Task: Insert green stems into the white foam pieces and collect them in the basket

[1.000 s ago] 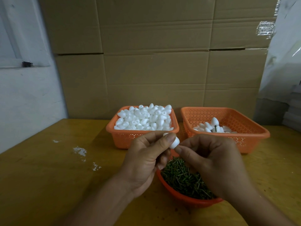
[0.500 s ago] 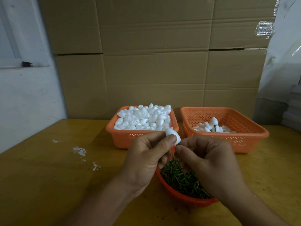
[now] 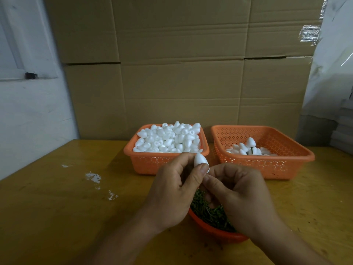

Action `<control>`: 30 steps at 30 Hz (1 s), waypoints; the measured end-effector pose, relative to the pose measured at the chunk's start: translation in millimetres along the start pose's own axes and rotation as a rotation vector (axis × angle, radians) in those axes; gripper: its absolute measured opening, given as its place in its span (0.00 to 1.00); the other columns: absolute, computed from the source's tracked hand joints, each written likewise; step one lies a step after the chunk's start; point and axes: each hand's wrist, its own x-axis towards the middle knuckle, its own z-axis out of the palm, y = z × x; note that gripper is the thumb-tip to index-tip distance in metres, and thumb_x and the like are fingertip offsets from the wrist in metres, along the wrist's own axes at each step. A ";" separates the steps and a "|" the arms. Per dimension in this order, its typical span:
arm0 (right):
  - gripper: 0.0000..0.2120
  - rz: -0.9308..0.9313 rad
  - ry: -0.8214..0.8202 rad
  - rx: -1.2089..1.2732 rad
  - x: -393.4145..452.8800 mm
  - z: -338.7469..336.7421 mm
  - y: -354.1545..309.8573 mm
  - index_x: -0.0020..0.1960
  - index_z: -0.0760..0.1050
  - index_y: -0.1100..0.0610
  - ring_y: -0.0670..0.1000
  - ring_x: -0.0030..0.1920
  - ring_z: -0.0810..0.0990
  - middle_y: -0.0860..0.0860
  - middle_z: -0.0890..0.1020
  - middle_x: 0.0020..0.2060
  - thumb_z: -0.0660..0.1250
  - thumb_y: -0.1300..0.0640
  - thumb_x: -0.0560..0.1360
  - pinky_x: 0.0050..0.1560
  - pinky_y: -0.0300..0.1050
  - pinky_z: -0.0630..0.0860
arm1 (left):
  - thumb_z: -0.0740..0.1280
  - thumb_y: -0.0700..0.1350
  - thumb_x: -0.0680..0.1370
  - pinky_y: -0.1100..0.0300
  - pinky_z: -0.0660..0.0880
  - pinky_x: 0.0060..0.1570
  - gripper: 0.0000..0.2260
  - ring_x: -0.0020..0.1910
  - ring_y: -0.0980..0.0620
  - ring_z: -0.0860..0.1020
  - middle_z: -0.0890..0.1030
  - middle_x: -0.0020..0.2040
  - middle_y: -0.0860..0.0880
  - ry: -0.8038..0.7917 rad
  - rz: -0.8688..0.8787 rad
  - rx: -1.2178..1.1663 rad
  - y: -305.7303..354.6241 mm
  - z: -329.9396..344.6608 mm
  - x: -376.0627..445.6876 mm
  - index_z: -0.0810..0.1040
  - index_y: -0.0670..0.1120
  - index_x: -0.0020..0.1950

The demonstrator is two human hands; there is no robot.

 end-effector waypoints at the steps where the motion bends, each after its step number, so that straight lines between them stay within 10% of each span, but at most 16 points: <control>1: 0.09 0.004 0.005 0.015 -0.2 0.8 0.4 0.37 0.82 0.56 0.48 0.25 0.78 0.55 0.82 0.27 0.71 0.62 0.76 0.28 0.40 0.76 | 0.62 0.56 0.80 0.59 0.76 0.36 0.10 0.36 0.58 0.78 0.80 0.36 0.55 0.004 0.004 0.004 0.0 0.2 -0.3 0.78 0.51 0.47; 10: 0.09 0.042 -0.039 0.092 -0.5 1.6 2.7 0.39 0.83 0.57 0.51 0.26 0.79 0.57 0.82 0.27 0.70 0.62 0.77 0.29 0.41 0.77 | 0.60 0.53 0.82 0.70 0.71 0.33 0.10 0.31 0.61 0.78 0.79 0.33 0.57 0.002 0.047 -0.013 1.0 3.9 -1.2 0.74 0.50 0.45; 23: 0.06 0.061 -0.005 0.146 3.1 2.7 8.9 0.43 0.83 0.61 0.50 0.28 0.80 0.56 0.83 0.29 0.69 0.62 0.77 0.31 0.39 0.77 | 0.62 0.49 0.83 0.62 0.76 0.35 0.08 0.34 0.57 0.79 0.79 0.36 0.50 -0.019 -0.014 -0.102 0.7 7.3 -4.2 0.77 0.46 0.51; 30: 0.06 0.021 0.155 0.068 21.2 -19.1 7.7 0.43 0.82 0.62 0.50 0.30 0.80 0.57 0.83 0.31 0.69 0.62 0.77 0.31 0.40 0.78 | 0.62 0.63 0.78 0.50 0.78 0.44 0.15 0.42 0.55 0.80 0.79 0.43 0.54 0.005 -0.043 0.053 -10.9 11.2 -8.3 0.75 0.62 0.63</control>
